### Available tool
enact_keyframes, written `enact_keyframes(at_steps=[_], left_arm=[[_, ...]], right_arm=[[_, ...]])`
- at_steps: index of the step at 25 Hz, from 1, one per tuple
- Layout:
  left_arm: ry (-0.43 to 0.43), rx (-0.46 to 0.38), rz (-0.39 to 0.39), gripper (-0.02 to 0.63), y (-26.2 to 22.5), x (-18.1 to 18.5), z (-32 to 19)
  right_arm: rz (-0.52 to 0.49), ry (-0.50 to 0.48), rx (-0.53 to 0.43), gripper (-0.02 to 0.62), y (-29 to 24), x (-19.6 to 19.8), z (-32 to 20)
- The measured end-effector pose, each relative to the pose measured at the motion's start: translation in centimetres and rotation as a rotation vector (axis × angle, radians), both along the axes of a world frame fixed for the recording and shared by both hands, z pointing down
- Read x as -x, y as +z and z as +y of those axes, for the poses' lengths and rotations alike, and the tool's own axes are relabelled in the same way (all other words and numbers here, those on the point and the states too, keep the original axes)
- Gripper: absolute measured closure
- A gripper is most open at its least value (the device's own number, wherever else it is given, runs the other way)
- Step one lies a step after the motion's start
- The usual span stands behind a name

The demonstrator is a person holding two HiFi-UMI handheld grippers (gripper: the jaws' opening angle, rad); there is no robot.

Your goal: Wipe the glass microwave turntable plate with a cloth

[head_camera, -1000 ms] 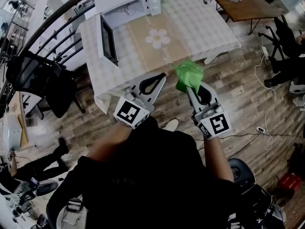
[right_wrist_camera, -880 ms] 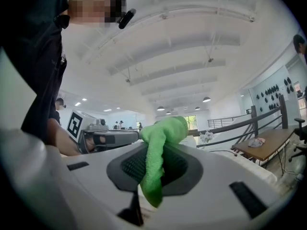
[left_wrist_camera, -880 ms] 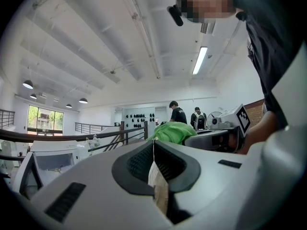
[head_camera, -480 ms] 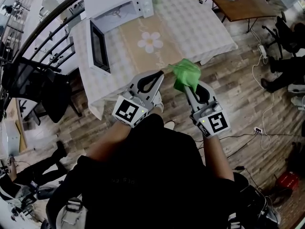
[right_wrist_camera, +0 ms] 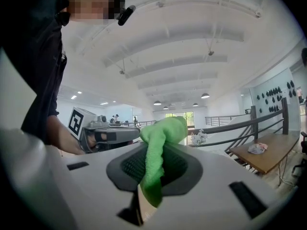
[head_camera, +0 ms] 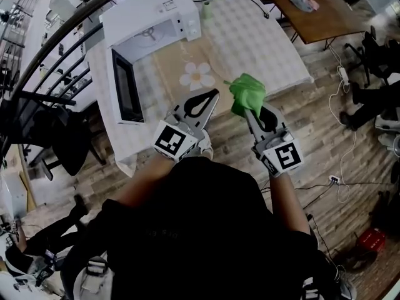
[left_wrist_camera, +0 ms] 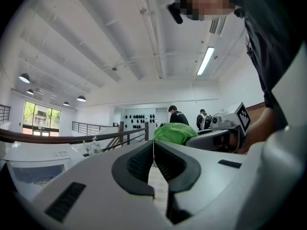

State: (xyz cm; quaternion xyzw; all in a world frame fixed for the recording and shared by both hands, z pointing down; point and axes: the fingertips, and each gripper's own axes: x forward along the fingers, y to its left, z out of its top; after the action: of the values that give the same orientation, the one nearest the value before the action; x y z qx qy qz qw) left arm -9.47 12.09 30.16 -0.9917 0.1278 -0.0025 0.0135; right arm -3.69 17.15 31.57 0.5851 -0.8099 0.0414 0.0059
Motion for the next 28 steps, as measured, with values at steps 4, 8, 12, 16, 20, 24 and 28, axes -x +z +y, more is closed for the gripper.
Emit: enact_keyframes(at_steps=[4, 8, 12, 16, 20, 24, 28], left_arm=[[0.011, 0.008, -0.001, 0.584, 0.3, -0.5, -5.0], [0.011, 0.023, 0.007, 0.584, 0.9, -0.7, -9.2], [-0.006, 0.049, 0.01, 0.584, 1.7, -0.9, -12.2], [-0.046, 0.068, 0.006, 0.584, 2.5, -1.0, -14.1], [-0.113, 0.1, 0.008, 0.584, 3.6, -1.3, -15.8], [-0.182, 0.121, -0.008, 0.584, 4.9, -2.6, -17.5], [-0.274, 0.147, -0.025, 0.584, 6.0, -4.6, -19.2]], right_arm=[[0.0, -0.001, 0.022, 0.532, 0.4, -0.5, -5.2], [-0.003, 0.007, 0.054, 0.532, 1.2, -0.9, -9.1], [0.009, 0.0, 0.089, 0.531, 2.2, -1.3, -11.8], [0.02, -0.022, 0.127, 0.53, 3.3, -2.1, -13.9], [0.03, -0.064, 0.155, 0.528, 4.8, -3.6, -16.5], [0.044, -0.106, 0.188, 0.528, 6.8, -6.0, -19.5], [0.057, -0.194, 0.222, 0.528, 8.7, -8.1, -22.3]])
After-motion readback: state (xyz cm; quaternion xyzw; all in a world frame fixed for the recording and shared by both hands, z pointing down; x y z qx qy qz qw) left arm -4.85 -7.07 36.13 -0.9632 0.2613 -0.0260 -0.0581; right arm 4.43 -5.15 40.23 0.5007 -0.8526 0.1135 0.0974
